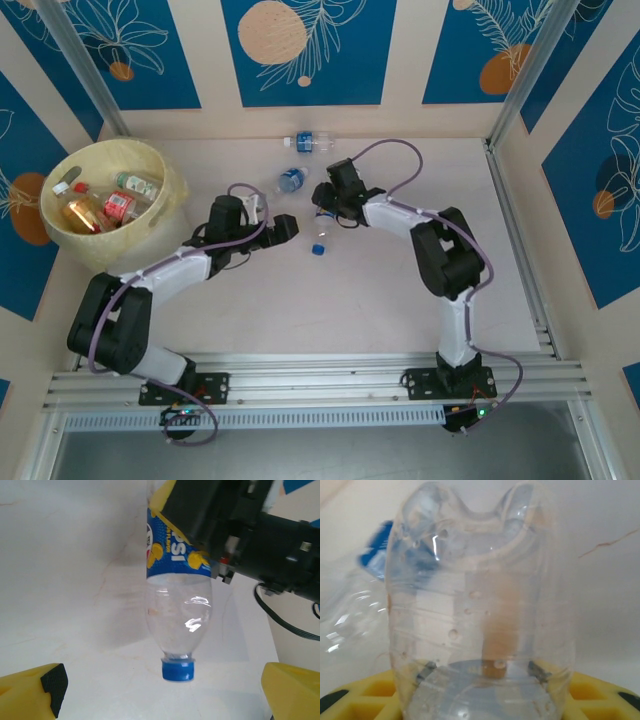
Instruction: Put the plastic bottles in the bin
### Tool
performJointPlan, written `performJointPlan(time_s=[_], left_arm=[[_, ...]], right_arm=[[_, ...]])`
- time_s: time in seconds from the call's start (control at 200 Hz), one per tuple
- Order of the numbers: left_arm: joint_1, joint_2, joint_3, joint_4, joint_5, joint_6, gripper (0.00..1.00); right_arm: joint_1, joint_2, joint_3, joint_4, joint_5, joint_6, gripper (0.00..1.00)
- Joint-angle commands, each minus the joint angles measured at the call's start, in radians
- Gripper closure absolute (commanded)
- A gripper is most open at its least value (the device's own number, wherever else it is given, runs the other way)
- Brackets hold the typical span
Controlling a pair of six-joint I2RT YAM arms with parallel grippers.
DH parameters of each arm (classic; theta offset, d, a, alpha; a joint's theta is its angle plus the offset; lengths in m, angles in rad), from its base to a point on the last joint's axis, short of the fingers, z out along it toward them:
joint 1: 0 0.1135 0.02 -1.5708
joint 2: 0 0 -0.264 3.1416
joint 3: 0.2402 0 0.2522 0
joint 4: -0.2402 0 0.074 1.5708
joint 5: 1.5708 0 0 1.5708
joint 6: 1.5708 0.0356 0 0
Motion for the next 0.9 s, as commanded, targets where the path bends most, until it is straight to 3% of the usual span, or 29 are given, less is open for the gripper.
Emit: performJointPlan(time_s=[0.0,0.11,0.28,0.635,0.755,0.895], left_arm=[[-0.041,0.018,0.014,0.088,0.073,0.066,0.00],[-0.102,0.027,0.037,0.064,0.034,0.126,0.00],[-0.176,0.037,0.076,0.033,-0.041,0.163,0.00],[-0.256,0.130,0.207,-0.048,-0.006,0.231,0.00],[-0.282,0.147,0.238,-0.075,0.002,0.270,0.06],[-0.288,0.156,0.250,-0.085,0.003,0.274,0.20]], right_arm=[[0.003,-0.119,-0.114,0.177,-0.107,-0.024,0.49],[0.008,-0.217,-0.223,0.252,-0.142,0.005,0.49],[0.029,-0.332,-0.330,0.273,-0.095,0.053,0.48],[0.052,-0.437,-0.395,0.267,-0.117,0.107,0.46],[0.056,-0.435,-0.380,0.260,-0.149,0.107,0.45],[0.057,-0.439,-0.376,0.259,-0.160,0.116,0.43]])
